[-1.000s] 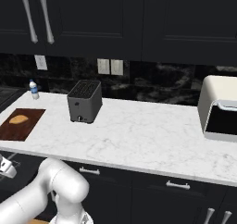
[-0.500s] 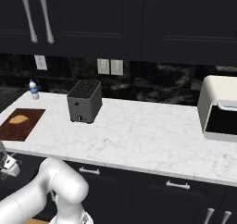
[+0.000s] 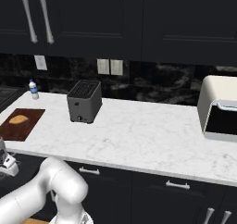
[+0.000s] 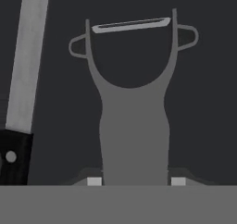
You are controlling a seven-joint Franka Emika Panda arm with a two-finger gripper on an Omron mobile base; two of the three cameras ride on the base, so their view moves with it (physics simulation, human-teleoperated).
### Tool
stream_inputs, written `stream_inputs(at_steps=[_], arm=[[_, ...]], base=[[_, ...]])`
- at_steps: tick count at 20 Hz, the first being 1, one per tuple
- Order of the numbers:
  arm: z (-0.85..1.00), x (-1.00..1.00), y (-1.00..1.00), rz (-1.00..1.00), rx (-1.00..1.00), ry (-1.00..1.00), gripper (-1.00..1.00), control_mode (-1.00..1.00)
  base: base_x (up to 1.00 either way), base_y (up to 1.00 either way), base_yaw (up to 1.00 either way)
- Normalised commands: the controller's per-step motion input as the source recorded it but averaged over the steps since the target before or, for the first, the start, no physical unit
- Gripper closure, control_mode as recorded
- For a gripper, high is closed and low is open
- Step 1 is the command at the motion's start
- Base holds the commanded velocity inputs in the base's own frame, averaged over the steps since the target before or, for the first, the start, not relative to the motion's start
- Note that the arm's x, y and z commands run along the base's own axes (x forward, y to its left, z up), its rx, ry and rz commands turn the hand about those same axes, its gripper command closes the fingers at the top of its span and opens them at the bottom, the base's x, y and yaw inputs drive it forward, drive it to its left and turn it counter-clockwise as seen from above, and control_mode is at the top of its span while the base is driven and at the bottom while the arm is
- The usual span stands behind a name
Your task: Place the appropriate cutting tool for cutting the potato skin on the cutting board.
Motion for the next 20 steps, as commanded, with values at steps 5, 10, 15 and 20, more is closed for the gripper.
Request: stream_inputs(at_steps=[5,10,15,20], arm=[[0.61,-0.55,0.15,0.0,-0.2,0.0,1.0,-1.0],[0.88,-0.52,0.0,0.0,-0.12,0.0,1.0,-1.0],[1.0,-0.51,-0.11,0.0,-0.01,0.0,1.0,-1.0],[1.0,-0.46,-0.25,0.0,0.0,-0.02,1.0,-1.0]], base=[[0.0,0.0,0.0],[0.0,0.0,0.0],[0.0,0.0,0.0],[0.0,0.0,0.0]])
